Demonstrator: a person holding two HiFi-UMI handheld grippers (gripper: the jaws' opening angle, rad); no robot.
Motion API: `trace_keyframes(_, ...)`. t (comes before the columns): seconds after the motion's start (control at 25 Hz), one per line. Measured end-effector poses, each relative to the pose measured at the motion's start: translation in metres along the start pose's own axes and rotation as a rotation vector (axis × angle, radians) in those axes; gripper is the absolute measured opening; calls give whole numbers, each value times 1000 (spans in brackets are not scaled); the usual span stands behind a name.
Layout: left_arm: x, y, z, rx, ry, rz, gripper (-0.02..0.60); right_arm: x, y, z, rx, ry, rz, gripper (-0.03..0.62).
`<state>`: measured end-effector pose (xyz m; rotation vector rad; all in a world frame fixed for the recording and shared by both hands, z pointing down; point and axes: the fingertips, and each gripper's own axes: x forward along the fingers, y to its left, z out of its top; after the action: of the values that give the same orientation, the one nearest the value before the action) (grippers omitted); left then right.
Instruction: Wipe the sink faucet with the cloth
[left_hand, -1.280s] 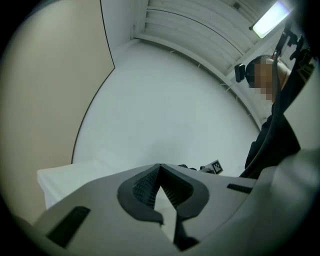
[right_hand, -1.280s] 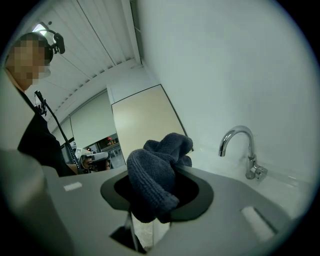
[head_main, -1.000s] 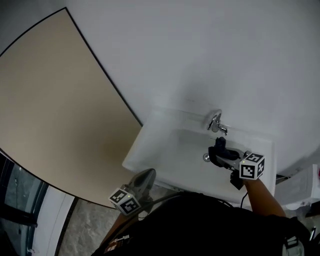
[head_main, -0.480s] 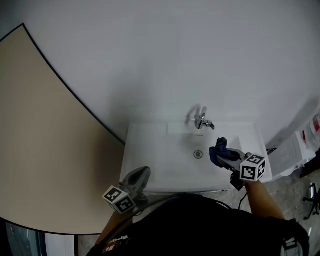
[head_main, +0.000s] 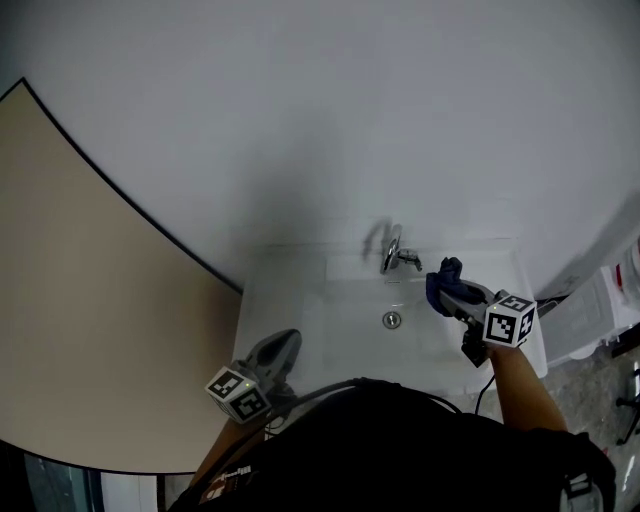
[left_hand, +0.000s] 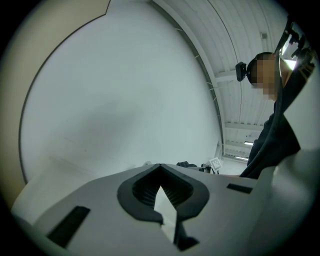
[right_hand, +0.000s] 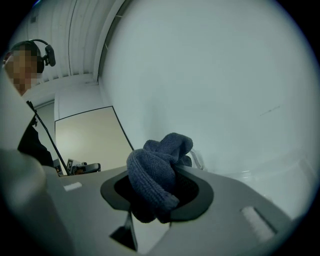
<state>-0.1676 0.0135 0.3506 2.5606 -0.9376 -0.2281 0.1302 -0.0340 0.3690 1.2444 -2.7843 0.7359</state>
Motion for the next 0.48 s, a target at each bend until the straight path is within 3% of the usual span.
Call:
trace_keyframes(0.28, 53, 0, -5, -22, 34, 89, -9, 53, -93, 37, 70, 5, 62, 143)
trace_keyframes(0.48, 54, 22, -13, -35, 88, 118, -9, 98, -157, 29, 250, 9, -20, 143)
